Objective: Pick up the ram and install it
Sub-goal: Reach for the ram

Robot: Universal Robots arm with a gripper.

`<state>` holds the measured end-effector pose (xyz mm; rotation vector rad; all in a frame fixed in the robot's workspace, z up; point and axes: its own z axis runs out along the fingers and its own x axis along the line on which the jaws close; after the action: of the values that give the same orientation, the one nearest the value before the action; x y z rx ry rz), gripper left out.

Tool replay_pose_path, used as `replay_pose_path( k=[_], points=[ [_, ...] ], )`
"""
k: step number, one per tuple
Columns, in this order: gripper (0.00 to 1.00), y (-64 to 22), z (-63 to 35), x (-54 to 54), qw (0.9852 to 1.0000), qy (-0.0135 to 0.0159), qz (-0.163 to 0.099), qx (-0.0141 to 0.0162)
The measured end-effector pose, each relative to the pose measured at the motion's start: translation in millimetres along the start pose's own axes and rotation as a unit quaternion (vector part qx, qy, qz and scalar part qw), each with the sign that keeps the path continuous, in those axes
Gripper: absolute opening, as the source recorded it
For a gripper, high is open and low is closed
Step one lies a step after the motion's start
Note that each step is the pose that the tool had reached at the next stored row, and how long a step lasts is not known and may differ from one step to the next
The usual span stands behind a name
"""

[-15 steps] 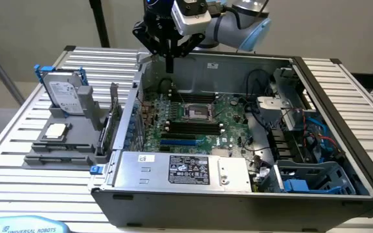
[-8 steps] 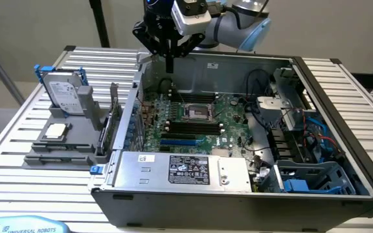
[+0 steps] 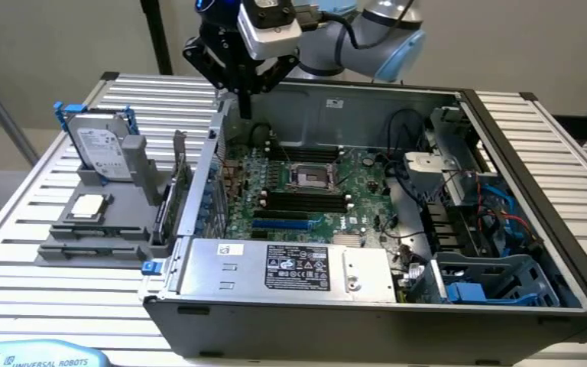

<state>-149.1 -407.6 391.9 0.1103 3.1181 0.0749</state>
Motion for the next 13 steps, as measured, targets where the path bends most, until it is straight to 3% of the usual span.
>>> replay_pose_path(
  k=[13],
  points=[
    [0.11, -23.5, 0.4, 57.7, 1.0, 0.0, 0.0, 0.0]
  ],
)
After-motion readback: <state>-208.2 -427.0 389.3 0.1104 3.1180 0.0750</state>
